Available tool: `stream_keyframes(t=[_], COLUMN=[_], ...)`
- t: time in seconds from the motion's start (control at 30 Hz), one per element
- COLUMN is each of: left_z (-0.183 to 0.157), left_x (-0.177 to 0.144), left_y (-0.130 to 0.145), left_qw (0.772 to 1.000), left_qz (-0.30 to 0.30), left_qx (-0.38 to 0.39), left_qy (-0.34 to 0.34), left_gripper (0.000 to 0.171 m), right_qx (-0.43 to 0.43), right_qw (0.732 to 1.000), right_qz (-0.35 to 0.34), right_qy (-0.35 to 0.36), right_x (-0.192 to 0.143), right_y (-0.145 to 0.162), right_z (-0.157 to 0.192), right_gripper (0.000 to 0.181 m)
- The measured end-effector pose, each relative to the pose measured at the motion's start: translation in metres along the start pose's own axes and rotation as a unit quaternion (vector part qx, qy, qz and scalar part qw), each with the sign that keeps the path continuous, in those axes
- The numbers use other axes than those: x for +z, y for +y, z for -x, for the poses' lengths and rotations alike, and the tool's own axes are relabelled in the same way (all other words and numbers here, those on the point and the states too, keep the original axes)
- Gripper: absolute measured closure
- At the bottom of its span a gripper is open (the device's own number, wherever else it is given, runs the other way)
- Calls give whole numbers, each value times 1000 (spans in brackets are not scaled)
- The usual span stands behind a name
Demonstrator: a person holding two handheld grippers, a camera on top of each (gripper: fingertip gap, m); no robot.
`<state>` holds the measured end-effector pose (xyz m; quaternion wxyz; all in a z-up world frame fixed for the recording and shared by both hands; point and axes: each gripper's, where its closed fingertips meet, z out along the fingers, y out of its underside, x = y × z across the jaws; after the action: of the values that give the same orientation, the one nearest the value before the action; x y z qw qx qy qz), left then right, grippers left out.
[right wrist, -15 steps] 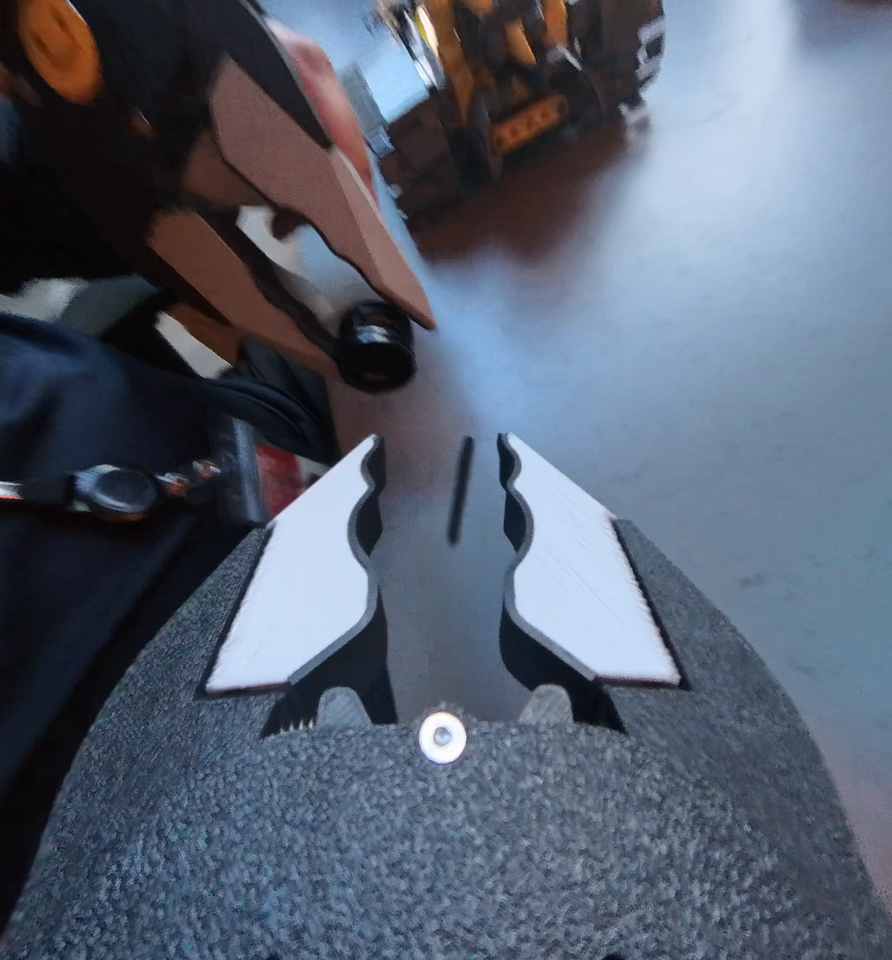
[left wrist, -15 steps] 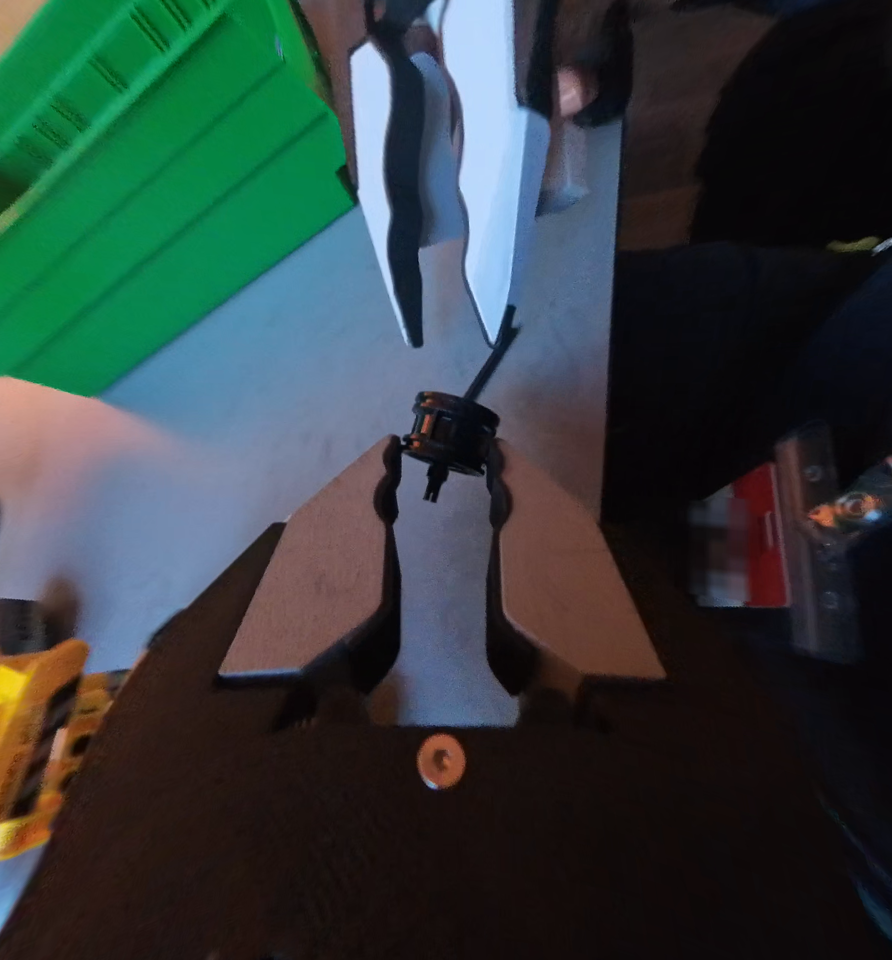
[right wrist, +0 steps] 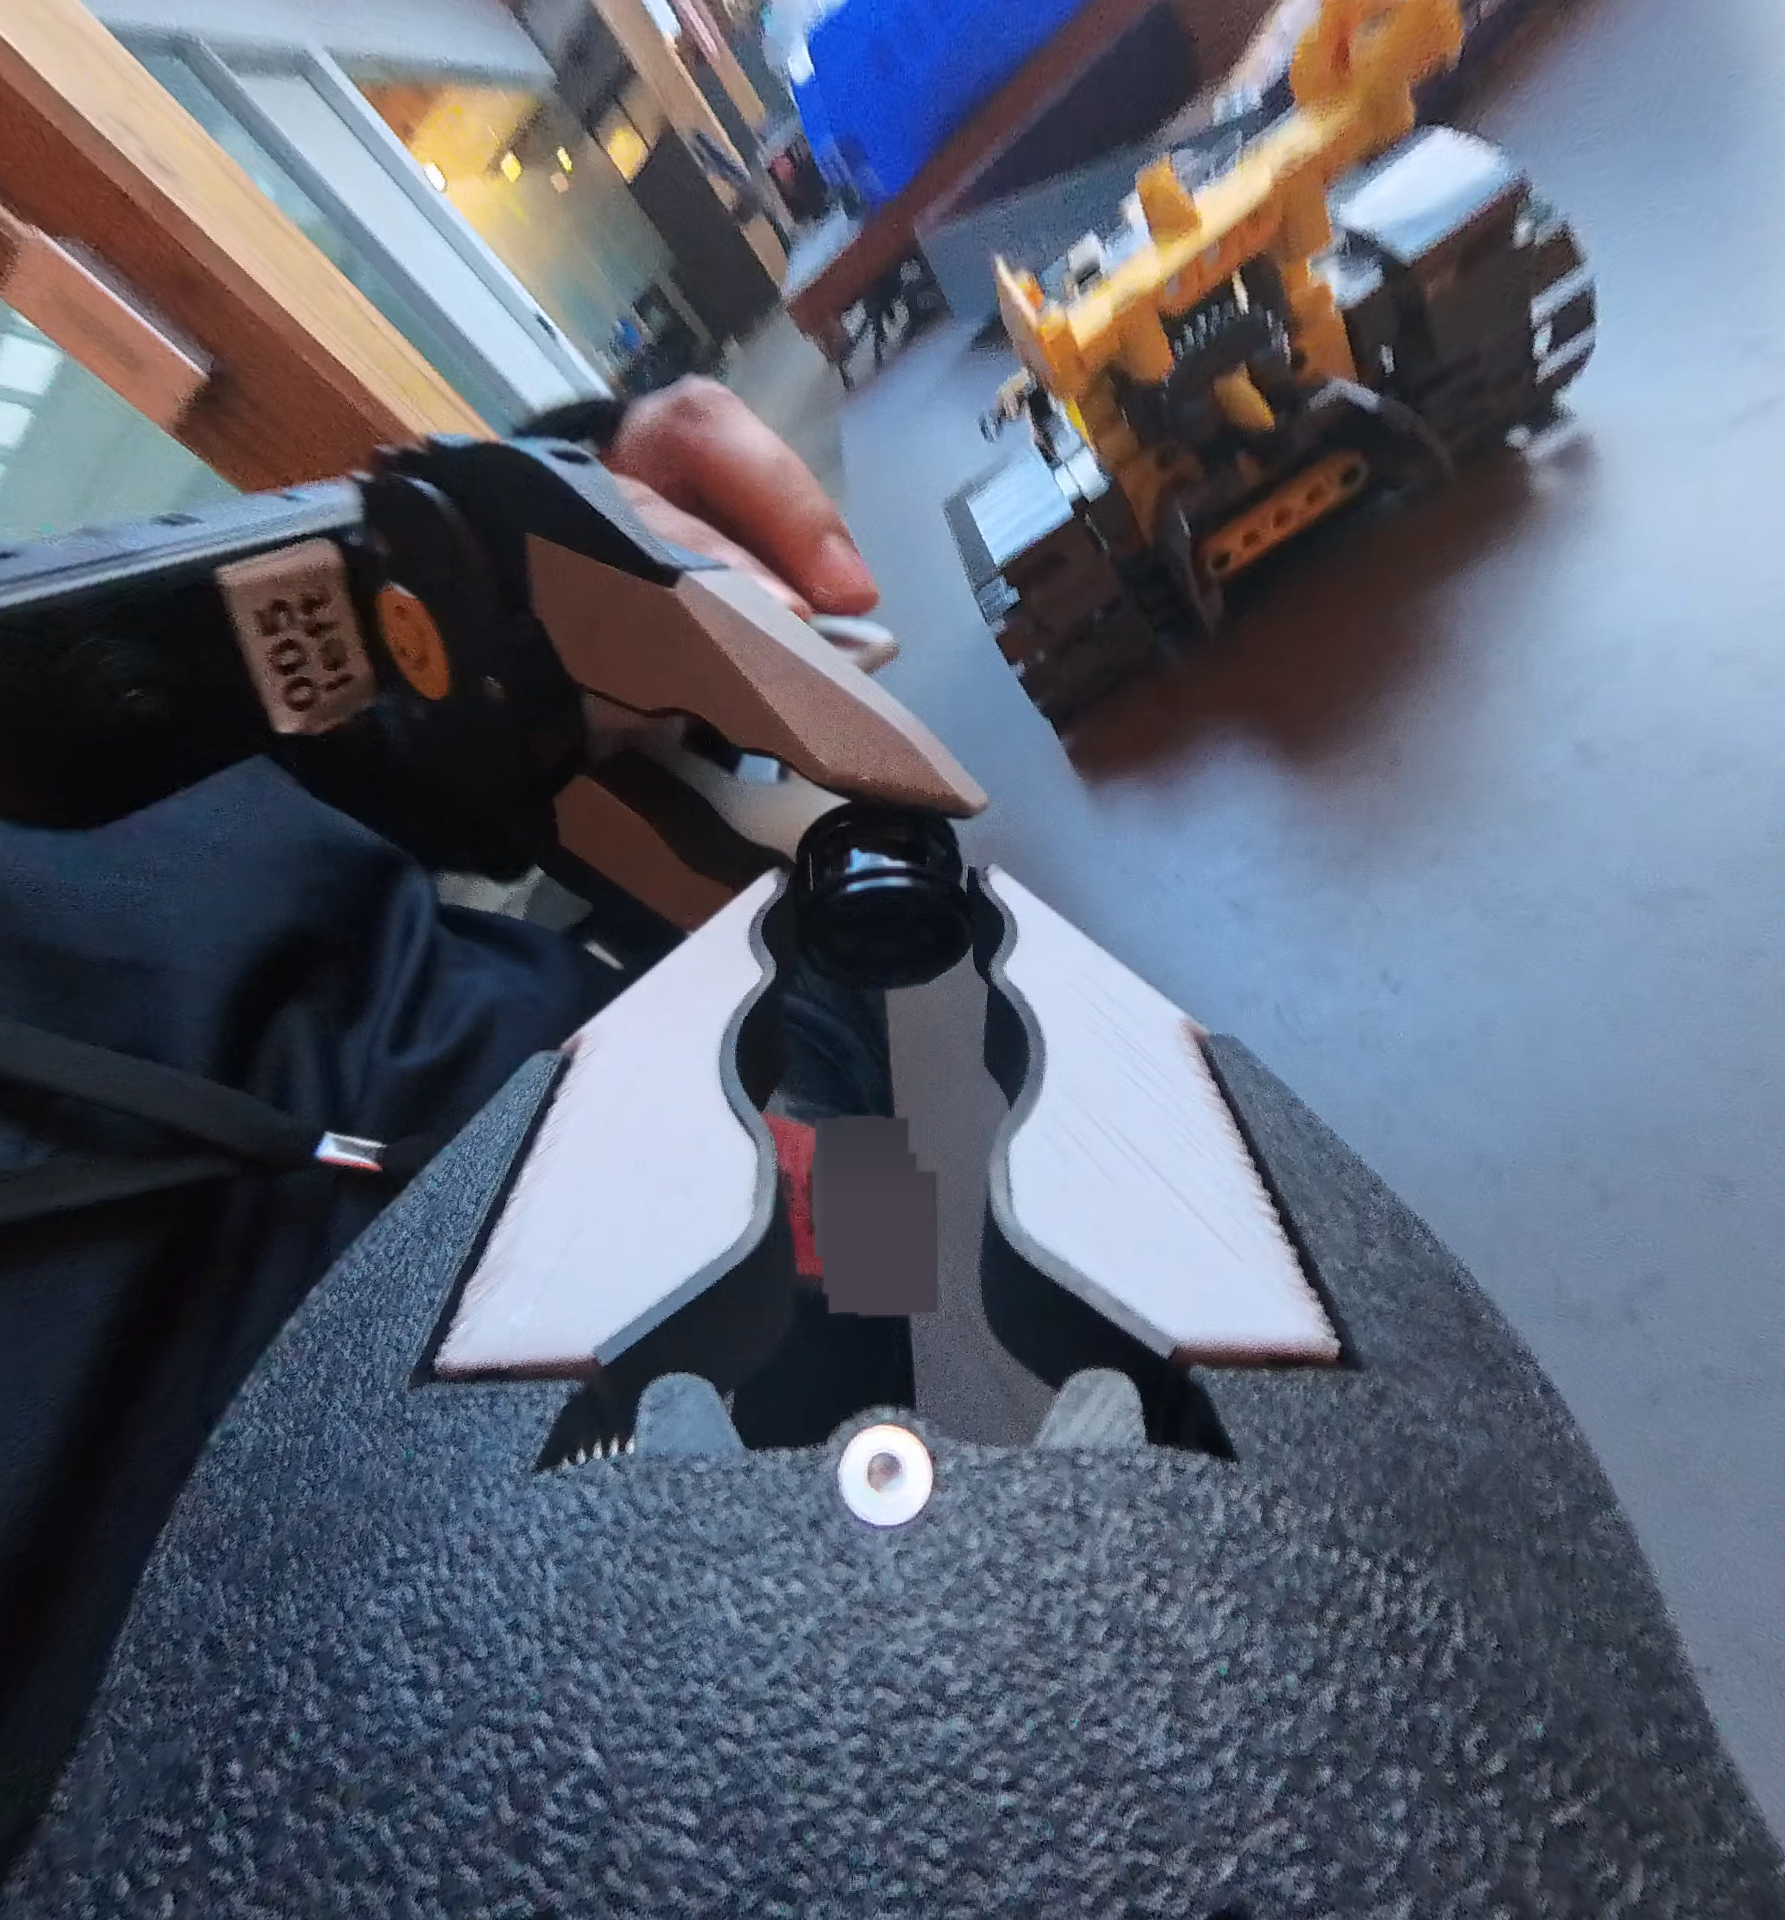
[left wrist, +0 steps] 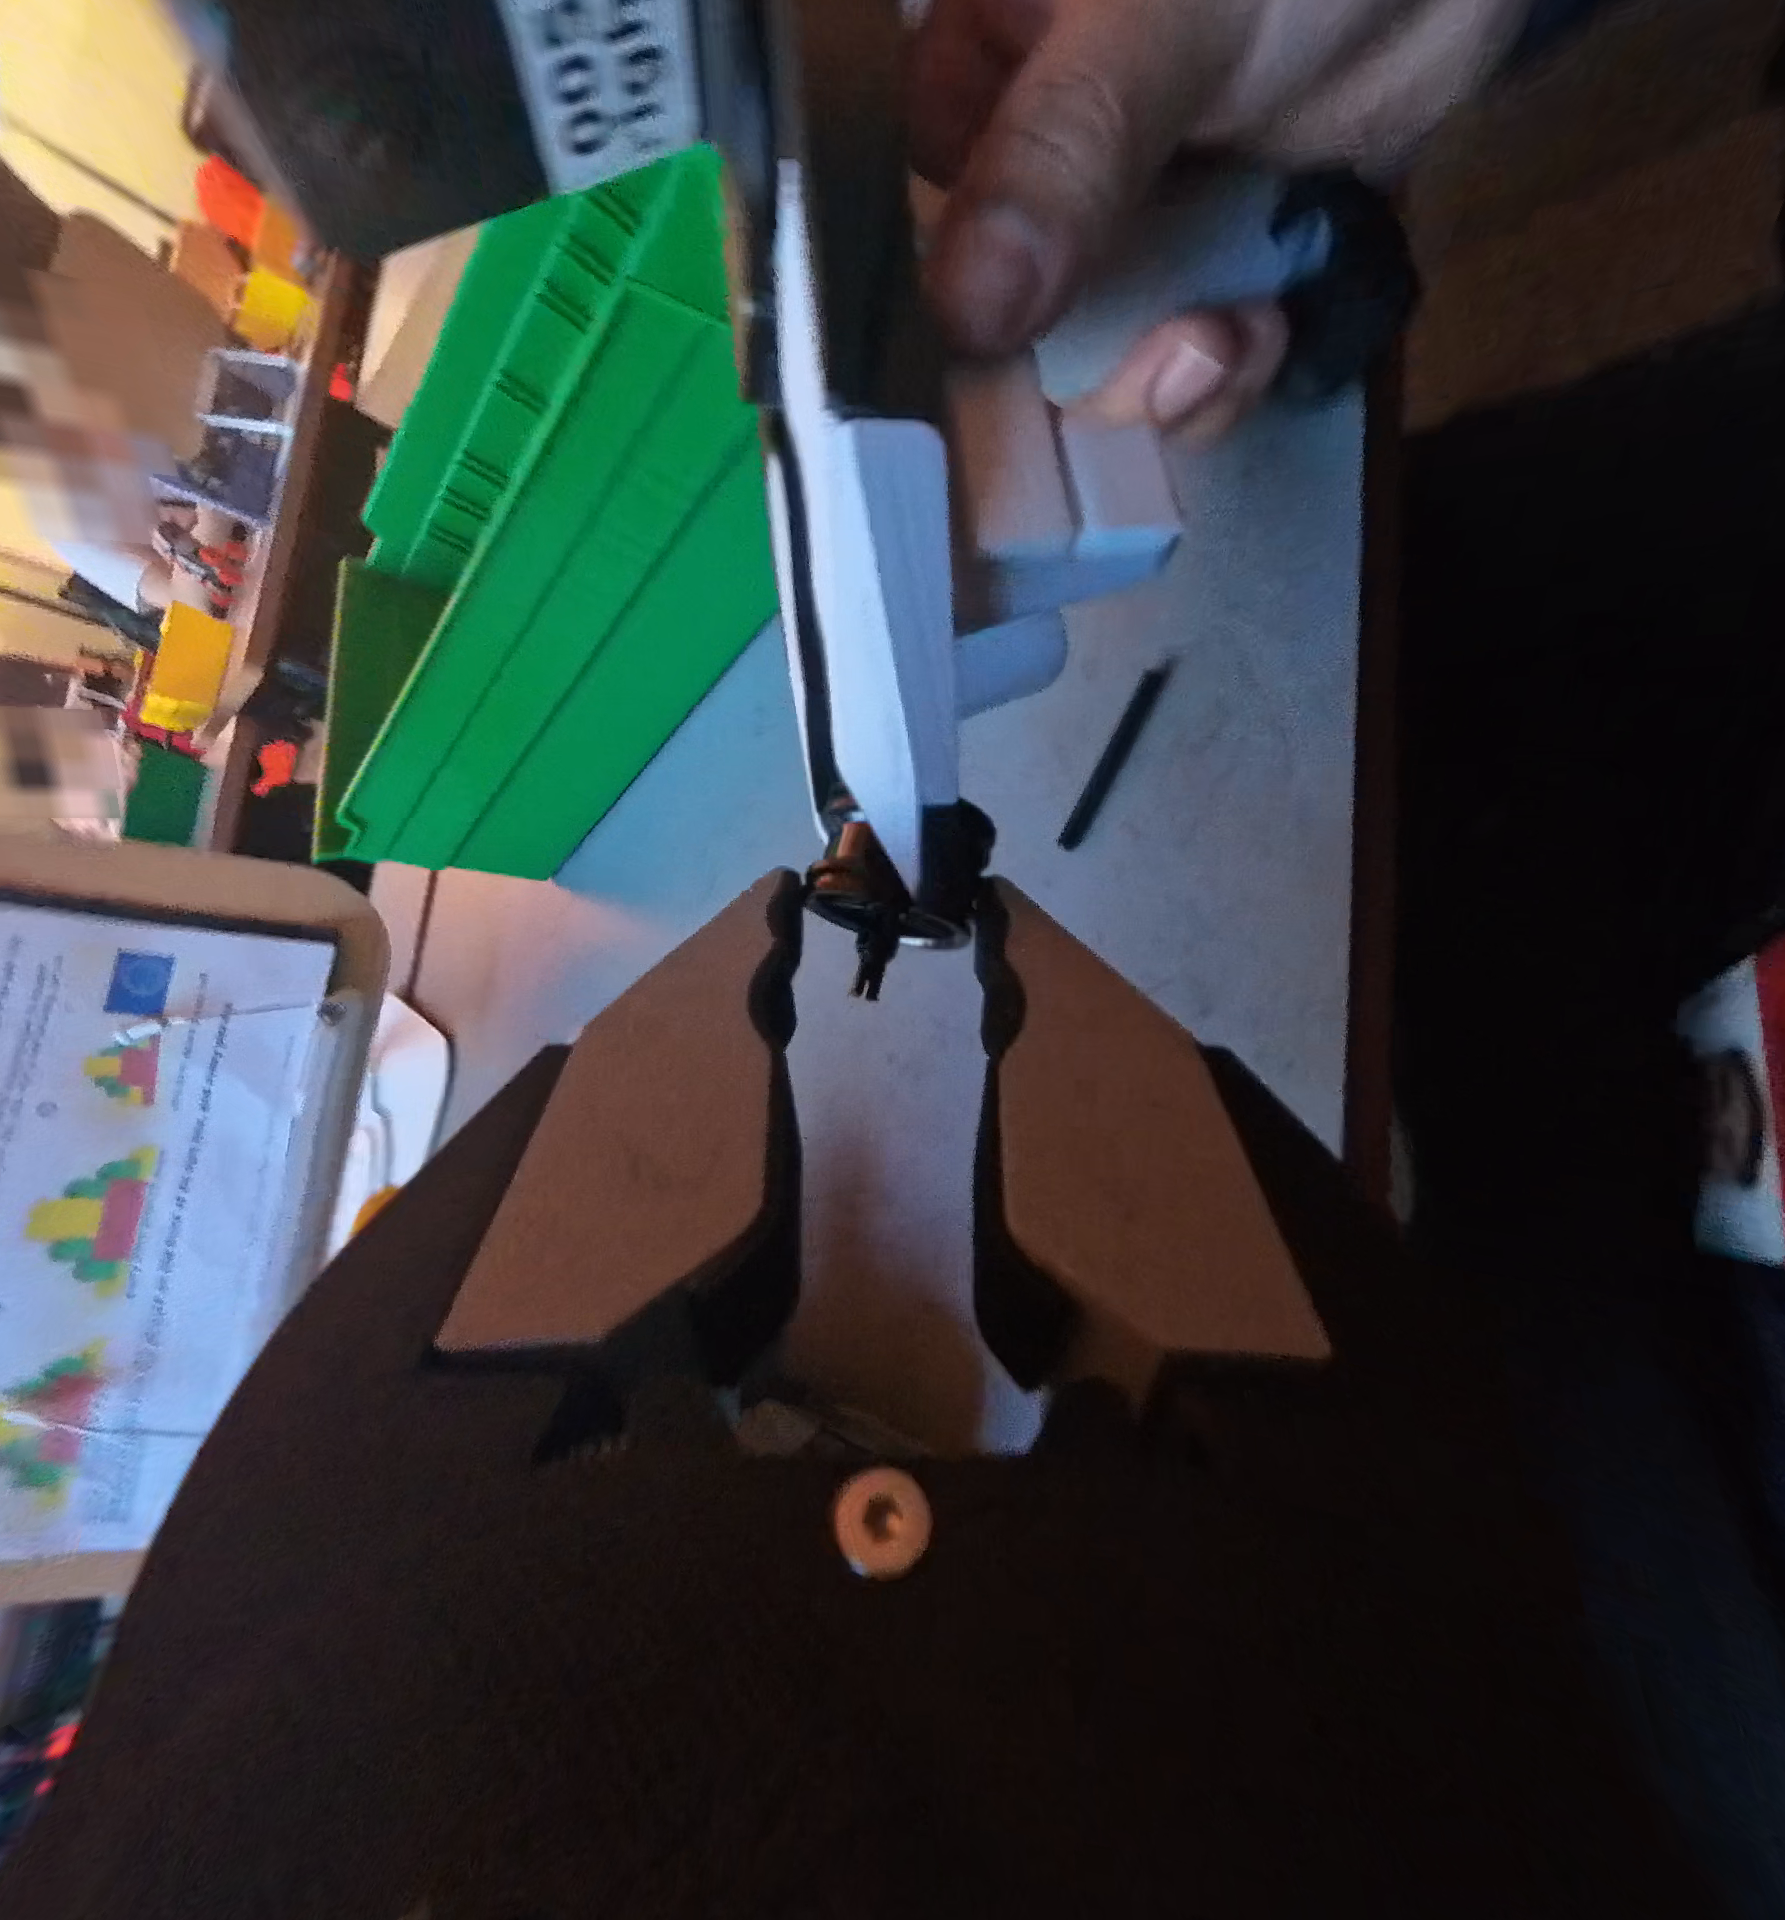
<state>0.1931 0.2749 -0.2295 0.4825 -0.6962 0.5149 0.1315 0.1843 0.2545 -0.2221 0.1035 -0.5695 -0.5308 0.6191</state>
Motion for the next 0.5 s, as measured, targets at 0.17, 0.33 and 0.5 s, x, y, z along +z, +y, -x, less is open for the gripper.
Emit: stream_keyframes(t=[0.17,0.33,0.5], left_z=[12,15,35], left_x=[-20,-28,-43], left_y=[-6,-13,-37], left_qw=[968,894,800], left_qz=[-75,-159,-278], left_qx=[-241,-411,-512], left_qy=[6,77,143], left_gripper=[124,117,124], right_qx=[-32,-23,-59], right_qw=[994,982,971], right_qz=[-91,-159,-191], right_qy=[-45,-96,-128], right_x=[-10,-16,-9], right_y=[-31,-50,-53], right_z=[18,27,42], right_gripper=[151,151,152])
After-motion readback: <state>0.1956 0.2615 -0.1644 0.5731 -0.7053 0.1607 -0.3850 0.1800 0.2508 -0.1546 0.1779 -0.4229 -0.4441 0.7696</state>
